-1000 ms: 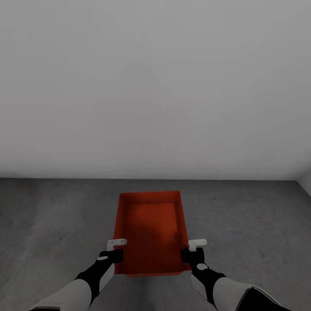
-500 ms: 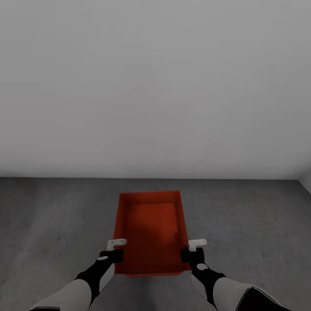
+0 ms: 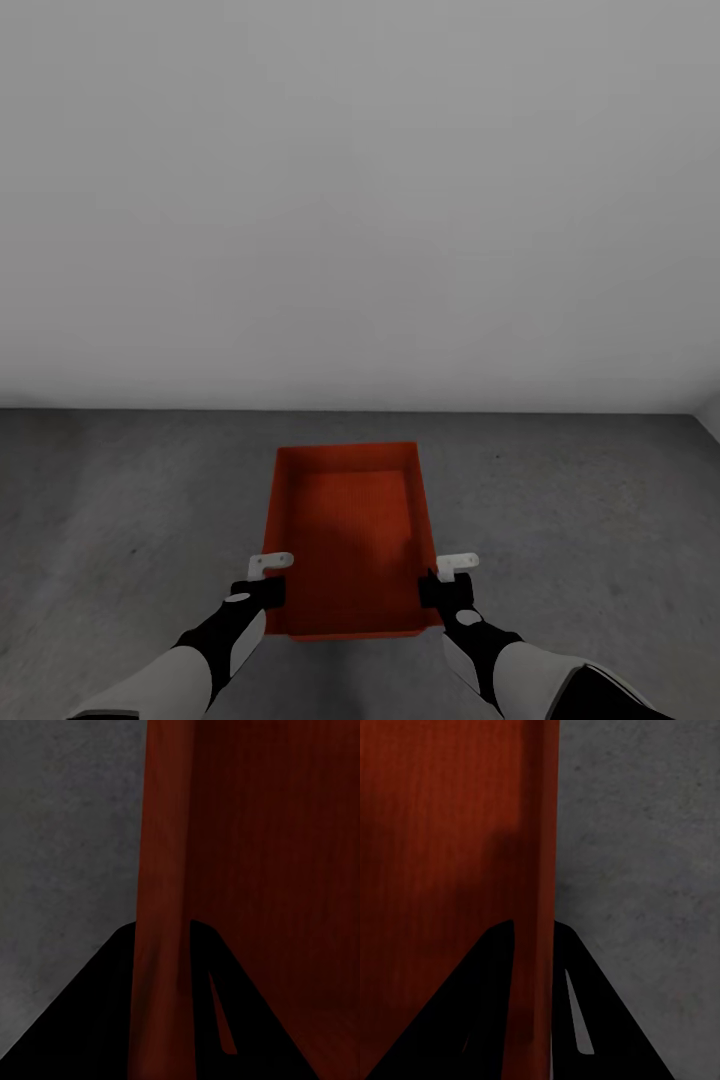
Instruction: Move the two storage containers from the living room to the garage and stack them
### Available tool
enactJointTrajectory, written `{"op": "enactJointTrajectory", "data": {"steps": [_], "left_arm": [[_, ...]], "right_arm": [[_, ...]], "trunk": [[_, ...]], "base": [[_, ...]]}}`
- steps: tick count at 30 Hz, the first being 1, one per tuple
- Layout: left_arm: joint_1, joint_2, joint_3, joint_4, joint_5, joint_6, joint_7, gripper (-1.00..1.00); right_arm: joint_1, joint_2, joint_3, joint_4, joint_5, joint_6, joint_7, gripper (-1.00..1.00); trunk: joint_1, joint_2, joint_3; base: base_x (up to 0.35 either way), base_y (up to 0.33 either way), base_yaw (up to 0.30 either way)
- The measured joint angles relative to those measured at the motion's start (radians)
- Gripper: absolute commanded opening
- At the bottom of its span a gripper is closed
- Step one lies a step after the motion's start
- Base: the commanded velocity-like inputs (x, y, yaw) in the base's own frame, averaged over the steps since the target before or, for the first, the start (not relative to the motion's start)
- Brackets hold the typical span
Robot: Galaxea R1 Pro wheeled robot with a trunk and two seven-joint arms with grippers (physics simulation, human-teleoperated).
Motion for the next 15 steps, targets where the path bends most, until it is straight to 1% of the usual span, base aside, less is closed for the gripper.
{"op": "enactJointTrajectory", "data": {"steps": [15], "left_arm": [[0.0,0.0,-0.001,0.001,0.001,0.0,0.001,-1.0]], "right_arm": [[0.0,0.0,0.0,0.0,0.001,0.001,0.0,-1.0]], "trunk": [[0.058,-0.105,-0.047]], "base": [[0.0,0.0,0.0]]}}
